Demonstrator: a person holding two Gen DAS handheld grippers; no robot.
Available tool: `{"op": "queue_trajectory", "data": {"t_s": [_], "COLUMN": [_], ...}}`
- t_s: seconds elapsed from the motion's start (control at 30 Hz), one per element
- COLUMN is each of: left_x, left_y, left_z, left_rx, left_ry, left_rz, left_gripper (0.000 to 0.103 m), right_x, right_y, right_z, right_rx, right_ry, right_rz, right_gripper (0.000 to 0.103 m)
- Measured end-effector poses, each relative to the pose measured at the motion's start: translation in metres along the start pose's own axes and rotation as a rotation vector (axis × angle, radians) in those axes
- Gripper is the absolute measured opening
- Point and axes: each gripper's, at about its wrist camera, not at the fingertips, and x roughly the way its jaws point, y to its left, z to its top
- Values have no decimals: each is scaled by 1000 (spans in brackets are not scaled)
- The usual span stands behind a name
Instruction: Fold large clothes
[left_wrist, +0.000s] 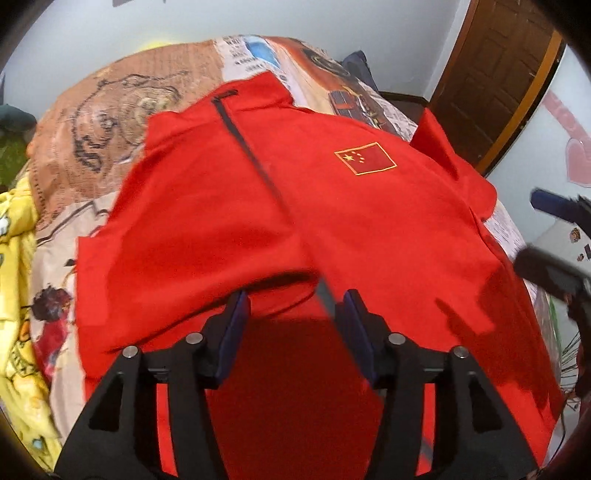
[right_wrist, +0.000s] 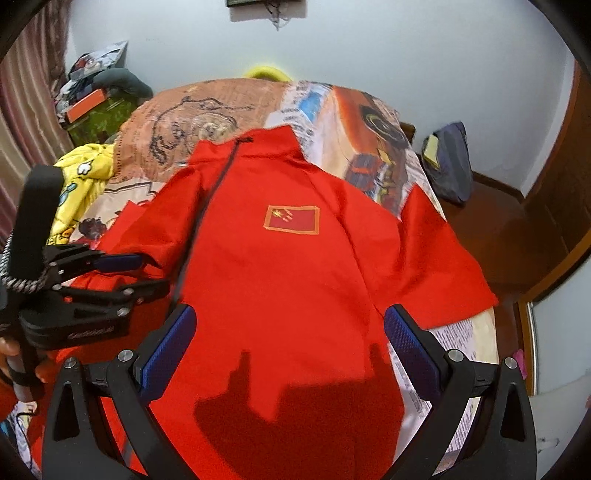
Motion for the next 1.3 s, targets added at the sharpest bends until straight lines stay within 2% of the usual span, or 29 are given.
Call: {"op": "queue_trajectory", "data": {"t_s": [0.07, 0.1, 0.27, 0.37, 0.53, 0.77, 0.9, 1.0, 1.07, 1.17, 1.23, 1.27, 1.3], "left_x": [-21, -27, -62, -72, -76, -69, -62, -55, -48, -41, -40, -40, -41], "left_y": [20, 30, 96, 138, 188, 219, 224, 225, 225, 226, 224, 223, 222], "left_z": [-11, -15, -47, -67, -100, -138, -148, -152, -153, -153, -152, -151, -150], "left_rx": [-32, -45, -133, -216, -305, -353, -348, -341, -342, -349, -349, -346, -343], "left_ry": [-36, -49, -92, -91, -77, -46, -38, -25, -15, 0, 0, -3, -5], "left_rz": [8, 17, 130, 162, 215, 213, 215, 217, 212, 207, 204, 205, 207], "left_gripper": [64, 65, 65, 65, 65, 65, 65, 65, 65, 65, 65, 65, 65], "right_x": [-2, -2, 5, 17, 53, 119, 146, 158, 166, 173, 178, 179, 179], "right_y": [13, 20, 62, 92, 145, 208, 230, 240, 247, 260, 265, 267, 269], "right_z": [6, 9, 26, 34, 38, 37, 34, 34, 34, 34, 34, 35, 35], "right_rx": [-31, -47, -134, -193, -327, -520, -591, -610, -631, -655, -654, -651, -645], "right_ry": [-9, -13, -21, -8, 46, 161, 215, 232, 224, 218, 227, 230, 232], "right_rz": [4, 5, 21, 44, 66, 43, 24, 15, -6, 9, 25, 39, 49], "right_gripper": [101, 101, 101, 101, 101, 99, 90, 88, 82, 60, 35, 27, 14]}}
